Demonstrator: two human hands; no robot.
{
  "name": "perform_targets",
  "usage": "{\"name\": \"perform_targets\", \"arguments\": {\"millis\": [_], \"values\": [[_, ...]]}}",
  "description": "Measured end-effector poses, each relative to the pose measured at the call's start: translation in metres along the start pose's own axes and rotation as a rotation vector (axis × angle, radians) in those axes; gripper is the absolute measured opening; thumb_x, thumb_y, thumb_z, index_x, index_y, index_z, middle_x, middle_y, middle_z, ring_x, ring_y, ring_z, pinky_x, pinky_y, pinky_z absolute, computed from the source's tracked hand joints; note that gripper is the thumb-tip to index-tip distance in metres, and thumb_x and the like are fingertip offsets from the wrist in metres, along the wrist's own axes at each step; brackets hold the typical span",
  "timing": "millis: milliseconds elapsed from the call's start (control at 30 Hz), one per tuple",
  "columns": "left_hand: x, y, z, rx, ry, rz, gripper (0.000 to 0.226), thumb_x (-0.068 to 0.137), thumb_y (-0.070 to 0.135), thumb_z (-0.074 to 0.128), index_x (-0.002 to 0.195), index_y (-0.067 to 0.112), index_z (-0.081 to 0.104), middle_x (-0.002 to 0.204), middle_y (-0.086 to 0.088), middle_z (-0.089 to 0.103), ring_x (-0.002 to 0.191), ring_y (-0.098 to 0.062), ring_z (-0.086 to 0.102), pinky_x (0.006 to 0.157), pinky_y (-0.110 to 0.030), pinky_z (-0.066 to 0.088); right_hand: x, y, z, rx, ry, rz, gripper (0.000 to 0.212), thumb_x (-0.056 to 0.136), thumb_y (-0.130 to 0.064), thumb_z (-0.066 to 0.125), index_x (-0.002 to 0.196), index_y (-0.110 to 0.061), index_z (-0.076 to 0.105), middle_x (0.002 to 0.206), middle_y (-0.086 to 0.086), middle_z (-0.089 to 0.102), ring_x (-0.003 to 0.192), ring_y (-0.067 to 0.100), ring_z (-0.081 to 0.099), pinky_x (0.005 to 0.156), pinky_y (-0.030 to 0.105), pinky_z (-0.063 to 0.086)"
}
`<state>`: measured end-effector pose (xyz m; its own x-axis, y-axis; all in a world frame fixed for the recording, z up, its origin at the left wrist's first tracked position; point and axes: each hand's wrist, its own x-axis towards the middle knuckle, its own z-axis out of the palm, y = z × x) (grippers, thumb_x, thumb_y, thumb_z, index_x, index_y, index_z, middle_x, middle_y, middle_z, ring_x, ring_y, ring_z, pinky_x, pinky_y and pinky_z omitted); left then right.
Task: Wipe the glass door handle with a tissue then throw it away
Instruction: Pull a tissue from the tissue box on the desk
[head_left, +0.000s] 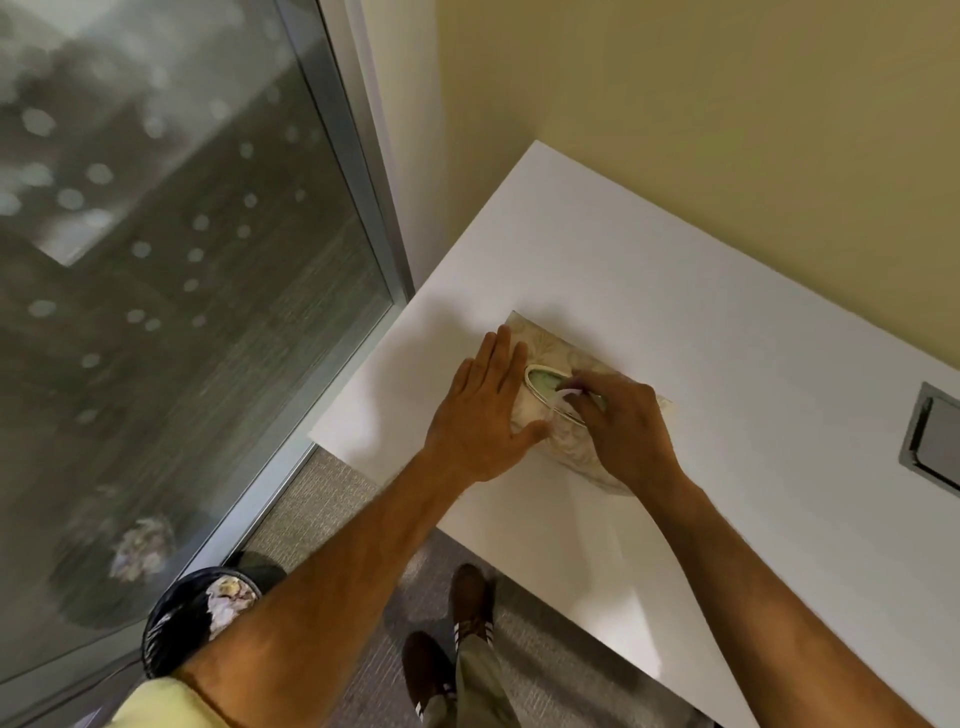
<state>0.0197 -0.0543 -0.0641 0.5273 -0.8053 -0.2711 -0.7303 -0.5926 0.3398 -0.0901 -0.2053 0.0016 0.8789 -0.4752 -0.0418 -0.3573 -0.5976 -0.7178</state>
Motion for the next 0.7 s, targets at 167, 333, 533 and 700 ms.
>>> {"name": "perform_targets", "arguments": {"millis": [167, 333, 533, 700], "values": [[-0.006, 0.004, -0.015, 0.016, -0.059, -0.021, 0.1, 0.1, 0.075, 0.025, 0.17, 0.015, -0.013, 0.175, -0.008, -0.026, 0.161, -0.023, -0.024, 0.131, -0.041, -0.008, -0.002, -0.028, -0.024, 0.237, 0.103, 0.093, 0.015, 0.093, -0.025, 0.059, 0.091, -0.027, 0.073, 0.083, -0.016, 0.073, 0.078, 0.003, 0.067, 0.067, 0.01, 0.047], [-0.042, 0.017, -0.068, -0.25, 0.116, -0.031, 0.104, 0.089, 0.082, 0.005, 0.172, 0.02, 0.013, 0.179, 0.0, 0.004, 0.165, -0.02, -0.004, 0.125, -0.037, -0.016, -0.005, -0.068, -0.048, 0.392, 0.085, 0.097, 0.017, 0.093, -0.019, 0.058, 0.089, -0.026, 0.073, 0.085, -0.009, 0.074, 0.081, 0.013, 0.068, 0.07, 0.024, 0.051], [-0.128, 0.025, -0.147, -0.603, 0.251, -0.109, 0.043, 0.102, 0.046, 0.054, 0.126, 0.016, 0.072, 0.13, -0.003, 0.074, 0.122, -0.017, 0.063, 0.127, -0.032, 0.003, -0.029, -0.146, -0.043, 0.493, 0.036, 0.088, 0.011, 0.093, -0.016, 0.061, 0.1, -0.014, 0.069, 0.092, -0.002, 0.071, 0.084, 0.016, 0.068, 0.075, 0.026, 0.057], [-0.219, -0.003, -0.187, -0.636, 0.303, -0.259, 0.013, 0.101, 0.038, 0.059, 0.09, 0.035, 0.062, 0.085, 0.017, 0.061, 0.095, -0.012, 0.053, 0.112, -0.031, 0.032, -0.069, -0.224, -0.012, 0.421, 0.062, 0.085, 0.043, 0.086, -0.027, 0.069, 0.122, -0.044, 0.053, 0.12, -0.018, 0.061, 0.099, 0.008, 0.063, 0.081, 0.021, 0.055]]}}
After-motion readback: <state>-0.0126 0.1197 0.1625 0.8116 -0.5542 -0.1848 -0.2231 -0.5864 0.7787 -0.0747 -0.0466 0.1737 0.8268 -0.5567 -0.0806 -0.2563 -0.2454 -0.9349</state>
